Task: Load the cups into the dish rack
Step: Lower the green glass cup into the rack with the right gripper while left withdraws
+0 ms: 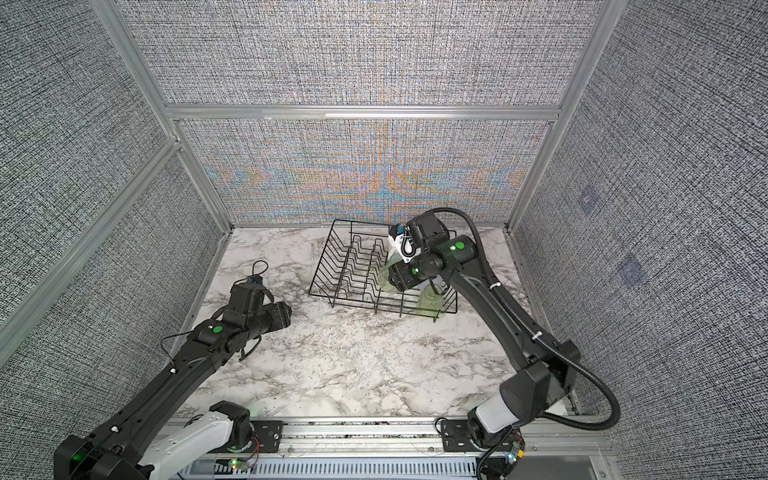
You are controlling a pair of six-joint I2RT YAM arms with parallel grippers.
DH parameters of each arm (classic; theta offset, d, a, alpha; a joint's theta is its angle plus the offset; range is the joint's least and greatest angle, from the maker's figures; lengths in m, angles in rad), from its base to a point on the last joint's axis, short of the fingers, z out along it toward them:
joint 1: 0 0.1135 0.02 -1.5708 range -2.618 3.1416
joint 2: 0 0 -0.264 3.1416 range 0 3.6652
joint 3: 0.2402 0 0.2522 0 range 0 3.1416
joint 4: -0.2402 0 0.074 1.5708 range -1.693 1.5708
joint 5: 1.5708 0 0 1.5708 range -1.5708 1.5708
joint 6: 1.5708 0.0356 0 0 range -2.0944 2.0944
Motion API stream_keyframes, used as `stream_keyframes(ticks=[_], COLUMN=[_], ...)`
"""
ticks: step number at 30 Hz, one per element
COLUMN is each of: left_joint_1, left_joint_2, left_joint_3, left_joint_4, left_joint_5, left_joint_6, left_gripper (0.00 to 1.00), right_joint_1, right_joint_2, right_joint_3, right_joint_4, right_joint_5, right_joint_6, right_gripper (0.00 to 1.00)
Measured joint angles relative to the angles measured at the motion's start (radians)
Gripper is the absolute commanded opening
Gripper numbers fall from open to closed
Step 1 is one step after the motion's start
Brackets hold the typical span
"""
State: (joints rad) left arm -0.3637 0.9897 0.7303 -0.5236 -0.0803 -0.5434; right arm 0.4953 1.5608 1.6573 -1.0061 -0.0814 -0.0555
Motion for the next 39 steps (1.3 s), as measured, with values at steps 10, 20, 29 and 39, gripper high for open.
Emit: stream_keyframes(ticks=[10,20,29,39], left_joint_1=[0.000,0.000,0.000,0.000], left_joint_2=[0.031,0.039,0.058,0.034], left_joint_3=[0.005,0.011,0.005,-0.019], left_joint_4=[-0.002,-0.008,-0.005,0.010], left_joint_5=[0.005,0.002,0.002,-0.019], left_joint_6=[0.000,0.000,-0.019,-0.071], left_gripper=[0.65,0.65,0.65,0.65], right_joint_1=[-0.005,-0.005,-0.005,-0.005], right_joint_2=[0.315,0.476,0.591,0.605], right_joint_3=[0.273,0.350,0.420,0.422], right_joint_4=[-0.178,-0.243,-0.262,-0.266], right_joint_5=[0.101,0.075,0.045,0.049], right_joint_6=[0.102,0.148,0.147,0.142], right_gripper=[0.47,0.47,0.54,0.69])
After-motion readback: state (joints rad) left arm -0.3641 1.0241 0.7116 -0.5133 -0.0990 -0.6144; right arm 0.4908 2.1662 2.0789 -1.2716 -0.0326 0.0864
